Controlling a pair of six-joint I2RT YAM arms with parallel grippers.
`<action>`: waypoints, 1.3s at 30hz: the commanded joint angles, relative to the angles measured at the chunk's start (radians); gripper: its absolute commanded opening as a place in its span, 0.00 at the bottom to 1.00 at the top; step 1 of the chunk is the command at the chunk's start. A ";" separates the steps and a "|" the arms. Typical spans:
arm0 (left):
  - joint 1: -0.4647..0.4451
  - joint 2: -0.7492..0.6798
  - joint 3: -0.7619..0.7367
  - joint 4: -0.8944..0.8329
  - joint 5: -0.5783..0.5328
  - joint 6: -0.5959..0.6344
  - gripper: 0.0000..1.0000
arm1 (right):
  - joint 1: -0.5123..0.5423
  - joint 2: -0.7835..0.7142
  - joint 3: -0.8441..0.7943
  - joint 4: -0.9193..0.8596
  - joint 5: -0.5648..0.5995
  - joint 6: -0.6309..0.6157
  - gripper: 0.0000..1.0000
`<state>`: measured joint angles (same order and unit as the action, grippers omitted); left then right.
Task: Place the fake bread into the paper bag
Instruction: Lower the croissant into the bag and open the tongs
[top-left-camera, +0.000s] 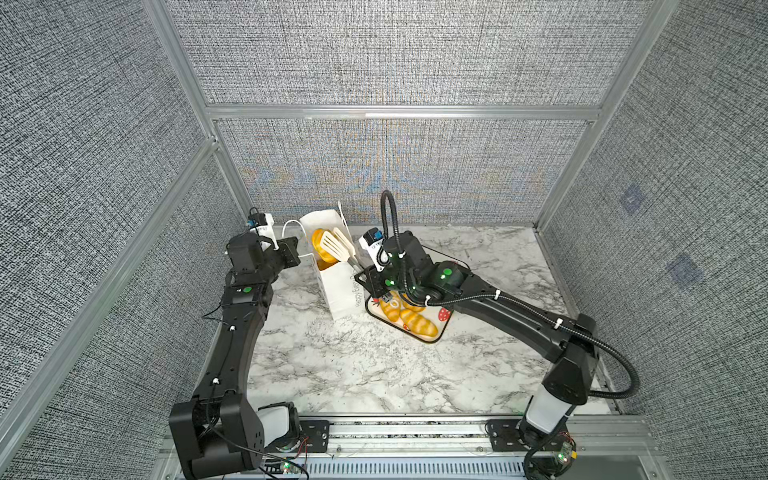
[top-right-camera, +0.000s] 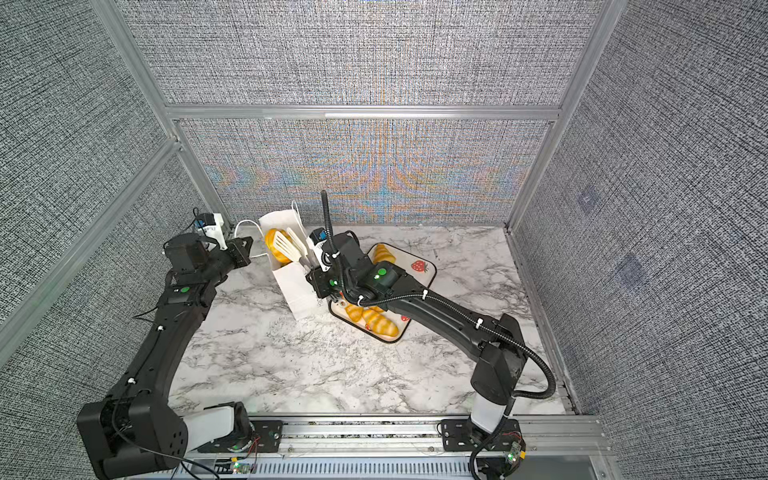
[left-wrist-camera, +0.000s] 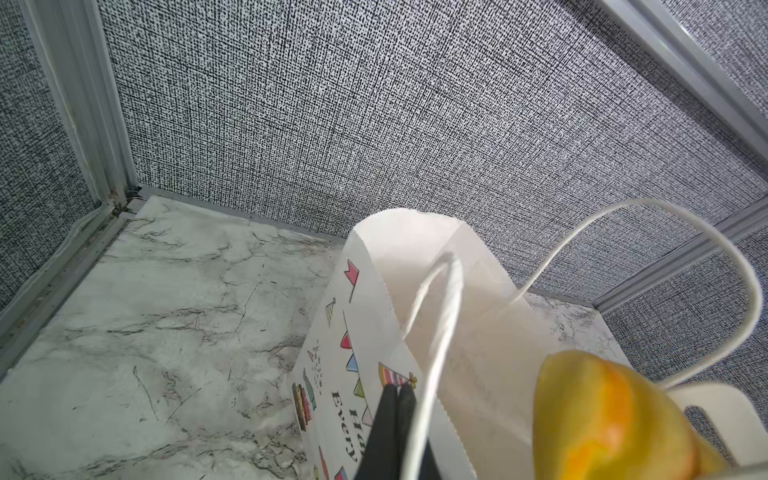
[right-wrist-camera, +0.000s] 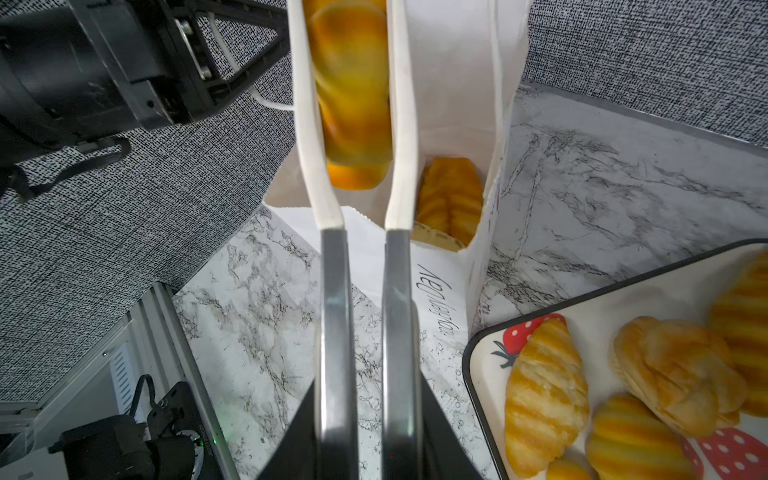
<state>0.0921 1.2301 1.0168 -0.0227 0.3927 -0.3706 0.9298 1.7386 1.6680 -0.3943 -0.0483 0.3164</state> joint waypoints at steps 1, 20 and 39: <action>0.001 0.002 -0.004 0.034 0.009 0.003 0.00 | -0.004 -0.011 -0.001 0.022 0.020 0.006 0.29; 0.002 0.004 -0.004 0.033 0.010 0.002 0.00 | -0.017 -0.029 -0.028 0.003 0.042 0.013 0.42; 0.002 0.002 -0.004 0.034 0.010 0.002 0.00 | -0.017 -0.028 -0.006 -0.001 0.034 0.009 0.49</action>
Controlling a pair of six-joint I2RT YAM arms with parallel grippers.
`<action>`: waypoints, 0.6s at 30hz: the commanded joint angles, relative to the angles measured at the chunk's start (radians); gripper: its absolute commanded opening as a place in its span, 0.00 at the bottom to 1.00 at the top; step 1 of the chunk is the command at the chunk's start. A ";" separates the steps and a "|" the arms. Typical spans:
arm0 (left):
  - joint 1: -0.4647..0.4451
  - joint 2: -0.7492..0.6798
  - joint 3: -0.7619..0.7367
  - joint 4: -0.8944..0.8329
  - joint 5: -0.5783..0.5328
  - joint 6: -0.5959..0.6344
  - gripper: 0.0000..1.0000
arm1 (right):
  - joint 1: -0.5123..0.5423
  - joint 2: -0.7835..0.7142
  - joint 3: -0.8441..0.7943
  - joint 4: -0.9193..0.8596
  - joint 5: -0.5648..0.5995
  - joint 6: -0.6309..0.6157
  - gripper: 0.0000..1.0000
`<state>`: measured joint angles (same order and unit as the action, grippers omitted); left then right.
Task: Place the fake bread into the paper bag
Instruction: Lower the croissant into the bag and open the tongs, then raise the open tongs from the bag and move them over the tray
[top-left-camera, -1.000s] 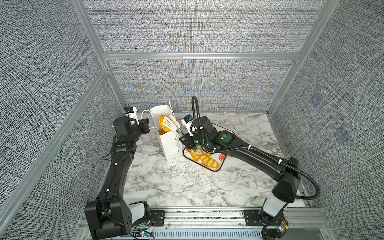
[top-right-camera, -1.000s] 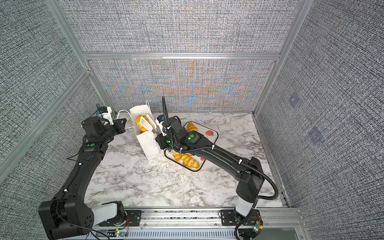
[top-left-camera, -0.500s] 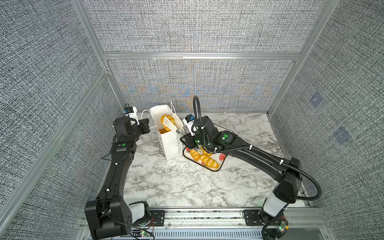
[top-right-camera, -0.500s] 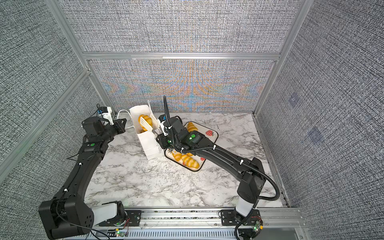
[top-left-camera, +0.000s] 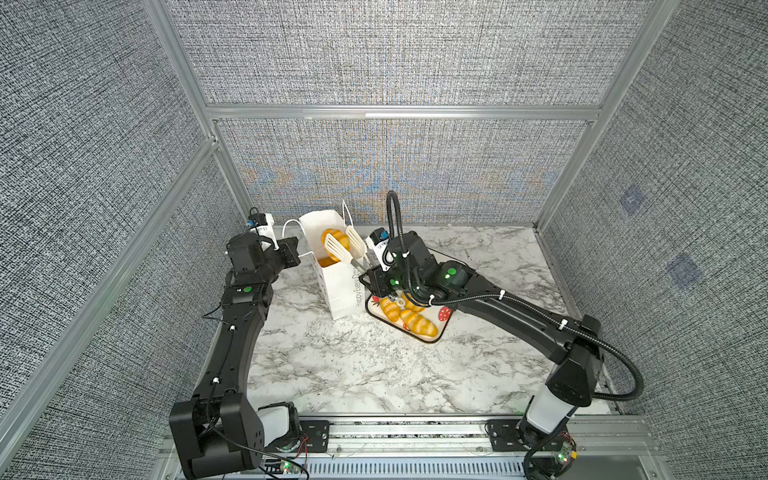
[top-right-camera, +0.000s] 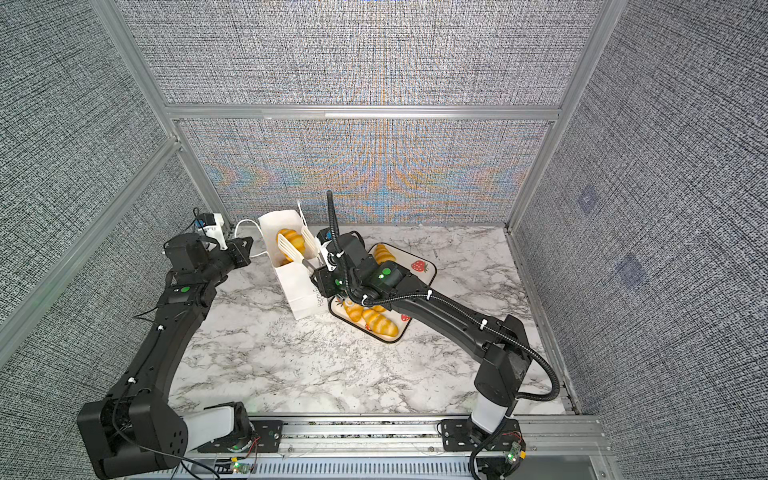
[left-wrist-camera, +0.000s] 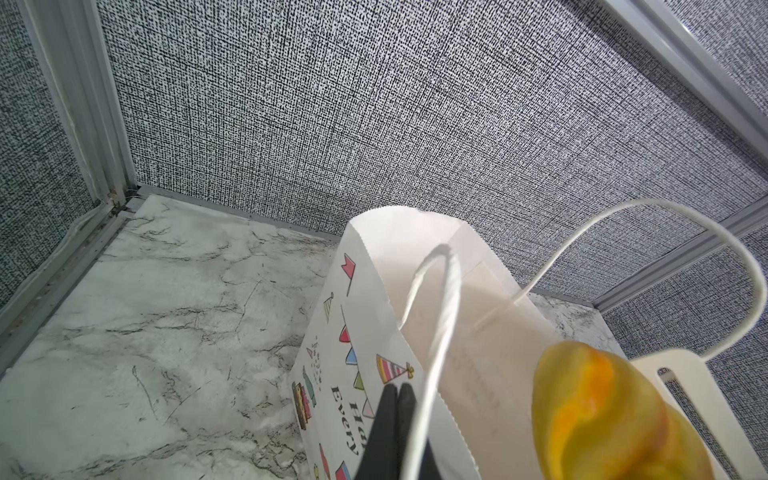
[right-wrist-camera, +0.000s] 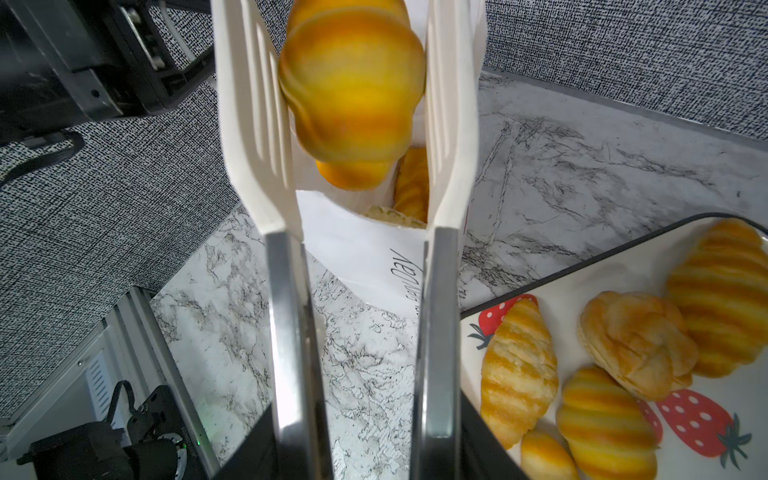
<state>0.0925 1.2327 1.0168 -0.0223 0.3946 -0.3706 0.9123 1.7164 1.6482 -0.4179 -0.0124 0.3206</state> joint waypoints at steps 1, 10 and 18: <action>0.002 0.001 -0.004 0.033 0.009 0.002 0.00 | 0.001 -0.004 0.015 0.022 -0.001 0.003 0.50; 0.001 -0.002 -0.006 0.035 0.012 0.001 0.00 | 0.001 -0.011 0.022 0.017 -0.001 0.001 0.51; 0.001 -0.003 -0.006 0.038 0.015 -0.001 0.00 | 0.003 -0.049 0.025 0.013 0.012 -0.014 0.50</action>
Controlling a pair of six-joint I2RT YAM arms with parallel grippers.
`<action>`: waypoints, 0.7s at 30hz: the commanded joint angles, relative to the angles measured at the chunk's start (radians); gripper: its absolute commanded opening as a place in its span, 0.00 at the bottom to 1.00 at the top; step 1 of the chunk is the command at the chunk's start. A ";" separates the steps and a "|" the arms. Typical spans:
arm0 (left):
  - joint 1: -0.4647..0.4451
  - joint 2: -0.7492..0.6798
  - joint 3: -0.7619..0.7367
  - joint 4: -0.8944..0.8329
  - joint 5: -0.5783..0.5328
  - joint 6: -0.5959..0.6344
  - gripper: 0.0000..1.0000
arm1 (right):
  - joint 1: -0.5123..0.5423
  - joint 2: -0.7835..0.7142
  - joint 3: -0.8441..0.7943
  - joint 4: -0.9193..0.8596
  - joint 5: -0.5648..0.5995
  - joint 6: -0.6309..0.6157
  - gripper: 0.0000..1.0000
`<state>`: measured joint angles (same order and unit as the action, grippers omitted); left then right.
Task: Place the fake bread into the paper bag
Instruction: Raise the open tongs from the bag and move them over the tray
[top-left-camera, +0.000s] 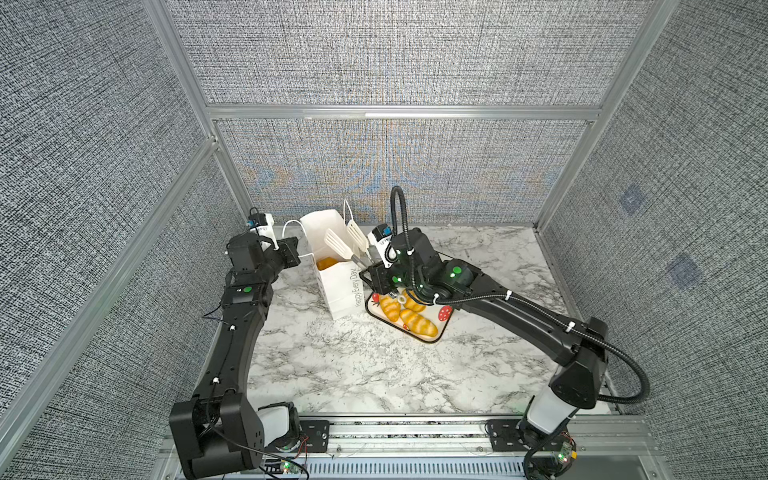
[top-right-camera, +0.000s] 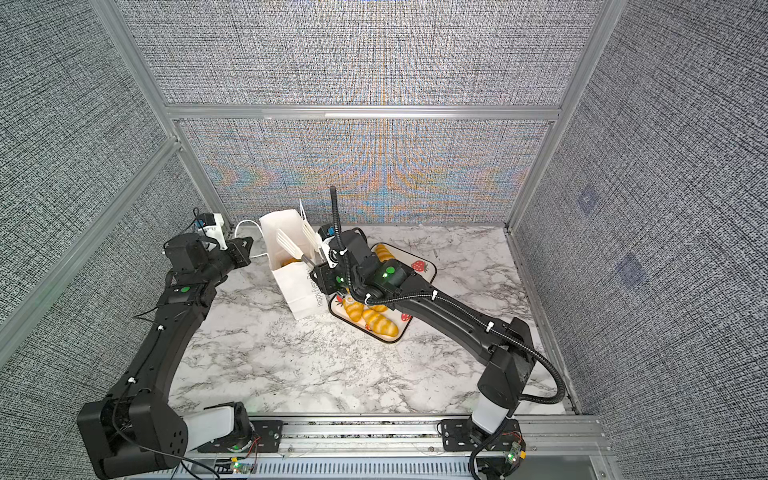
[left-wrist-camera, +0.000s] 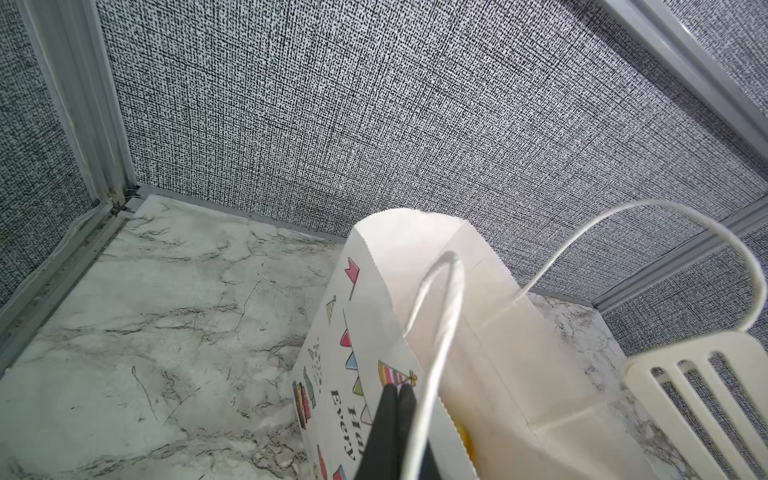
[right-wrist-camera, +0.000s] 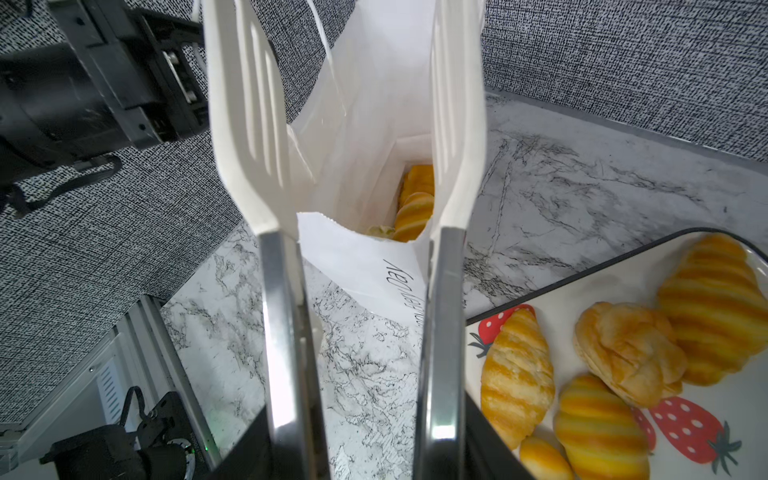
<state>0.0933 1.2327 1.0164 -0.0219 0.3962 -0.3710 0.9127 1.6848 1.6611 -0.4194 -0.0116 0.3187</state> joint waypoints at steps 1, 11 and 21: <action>0.000 -0.003 -0.007 0.037 0.014 -0.001 0.00 | 0.003 -0.024 0.013 0.013 0.014 -0.015 0.50; 0.000 -0.002 -0.007 0.040 0.017 -0.004 0.00 | -0.001 -0.082 0.008 -0.006 0.078 -0.048 0.50; 0.000 -0.003 -0.009 0.042 0.017 -0.004 0.00 | -0.045 -0.140 -0.057 0.013 0.090 -0.025 0.50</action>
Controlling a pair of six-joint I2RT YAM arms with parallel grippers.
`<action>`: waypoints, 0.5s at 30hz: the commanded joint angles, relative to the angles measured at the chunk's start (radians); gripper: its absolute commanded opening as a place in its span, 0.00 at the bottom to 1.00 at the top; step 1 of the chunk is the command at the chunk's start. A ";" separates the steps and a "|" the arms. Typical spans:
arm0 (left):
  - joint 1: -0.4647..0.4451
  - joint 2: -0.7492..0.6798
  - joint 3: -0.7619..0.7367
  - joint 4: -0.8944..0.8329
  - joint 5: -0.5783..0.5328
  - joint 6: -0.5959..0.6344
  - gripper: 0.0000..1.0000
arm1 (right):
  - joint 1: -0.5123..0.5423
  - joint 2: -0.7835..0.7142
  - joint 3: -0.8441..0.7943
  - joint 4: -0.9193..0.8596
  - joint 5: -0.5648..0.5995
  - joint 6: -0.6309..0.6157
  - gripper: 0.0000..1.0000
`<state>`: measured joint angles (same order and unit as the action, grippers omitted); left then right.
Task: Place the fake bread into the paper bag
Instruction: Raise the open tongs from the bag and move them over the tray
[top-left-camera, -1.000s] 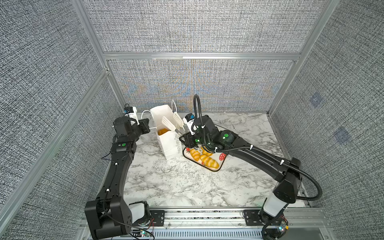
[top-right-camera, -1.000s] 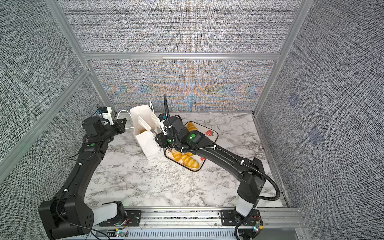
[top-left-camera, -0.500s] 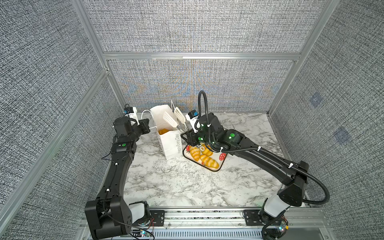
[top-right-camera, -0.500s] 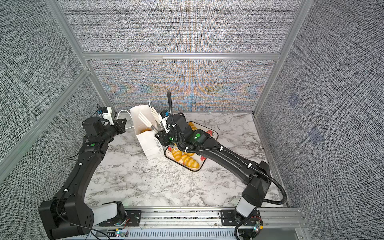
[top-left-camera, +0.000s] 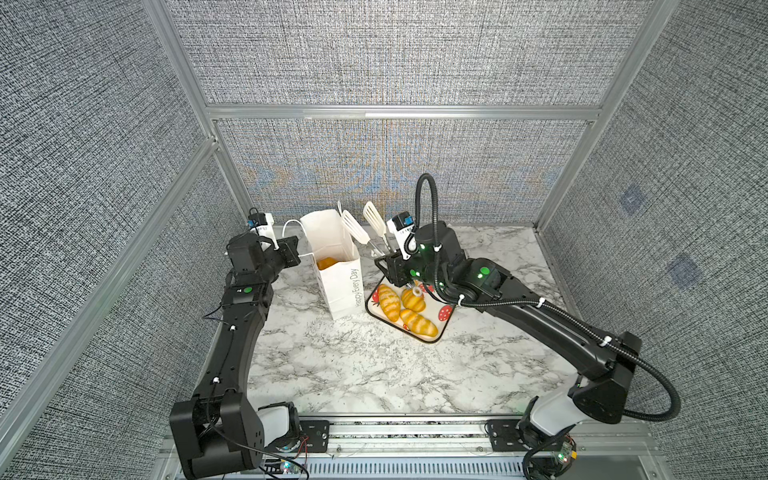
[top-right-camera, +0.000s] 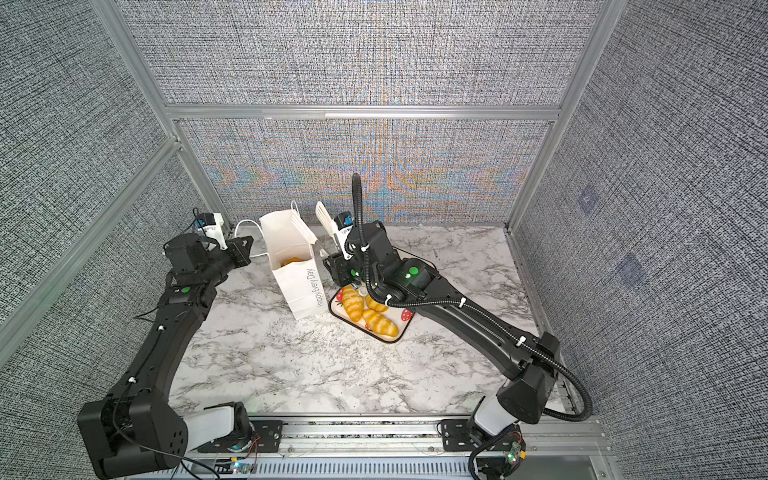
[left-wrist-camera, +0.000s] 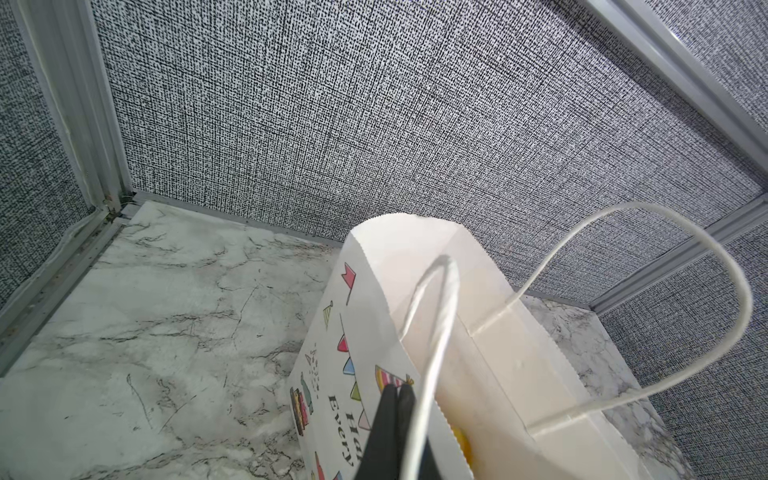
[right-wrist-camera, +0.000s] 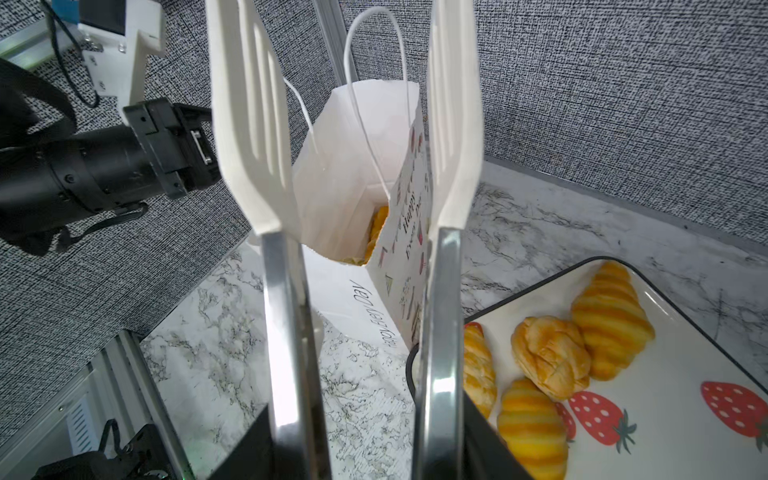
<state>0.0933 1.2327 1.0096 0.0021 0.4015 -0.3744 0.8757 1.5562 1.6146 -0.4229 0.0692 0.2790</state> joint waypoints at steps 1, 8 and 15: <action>0.000 -0.004 -0.002 0.017 0.013 0.000 0.00 | -0.016 -0.014 -0.018 0.016 0.011 0.024 0.50; 0.000 -0.003 -0.001 0.015 0.009 0.000 0.00 | -0.066 -0.041 -0.069 0.024 0.015 0.074 0.49; 0.000 -0.001 -0.001 0.015 0.009 0.000 0.00 | -0.135 -0.062 -0.107 0.012 0.016 0.128 0.49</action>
<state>0.0933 1.2327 1.0096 0.0021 0.4019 -0.3744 0.7612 1.5028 1.5112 -0.4217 0.0765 0.3683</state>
